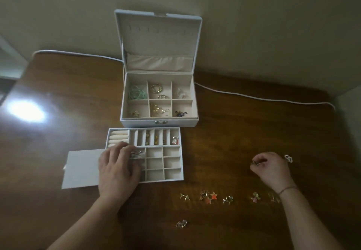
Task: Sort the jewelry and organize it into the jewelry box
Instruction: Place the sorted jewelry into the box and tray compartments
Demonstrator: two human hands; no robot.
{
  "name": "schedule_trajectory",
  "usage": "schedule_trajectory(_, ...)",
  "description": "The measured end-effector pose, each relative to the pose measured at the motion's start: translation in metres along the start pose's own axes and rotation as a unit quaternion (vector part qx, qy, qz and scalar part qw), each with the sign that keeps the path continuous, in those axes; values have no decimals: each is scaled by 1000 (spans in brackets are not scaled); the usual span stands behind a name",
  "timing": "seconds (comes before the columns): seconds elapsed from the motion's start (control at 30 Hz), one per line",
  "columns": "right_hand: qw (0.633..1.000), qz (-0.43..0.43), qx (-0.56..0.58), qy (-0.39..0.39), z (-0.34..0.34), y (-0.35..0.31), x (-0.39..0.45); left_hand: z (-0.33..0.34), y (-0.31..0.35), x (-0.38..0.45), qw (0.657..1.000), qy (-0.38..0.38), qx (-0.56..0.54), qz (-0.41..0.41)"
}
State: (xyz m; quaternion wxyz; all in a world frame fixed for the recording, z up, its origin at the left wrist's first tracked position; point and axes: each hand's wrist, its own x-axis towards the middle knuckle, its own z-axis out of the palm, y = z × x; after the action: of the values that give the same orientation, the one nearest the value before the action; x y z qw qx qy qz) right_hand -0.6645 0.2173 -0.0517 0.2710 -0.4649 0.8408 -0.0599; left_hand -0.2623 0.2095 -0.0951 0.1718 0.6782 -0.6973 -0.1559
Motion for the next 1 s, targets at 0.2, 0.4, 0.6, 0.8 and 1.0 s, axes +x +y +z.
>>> schedule_trajectory(0.2,975,-153,148,-63,46,-115,-47,-3,-1,2,999,-21,46,-15)
schedule_trajectory(0.4,965,-196,167,-52,121,-202,-71,-3,-4,2,998,-17,52,14)
schedule_trajectory(0.6,984,-152,89,-6,145,-222,-71,-6,-7,4,998,-25,53,30)
schedule_trajectory(0.8,981,-184,51,23,150,-221,-86,-5,-10,4,997,-25,52,50)
schedule_trajectory(1.0,969,-228,93,10,146,-193,-98,-7,-17,0,990,-24,4,139)
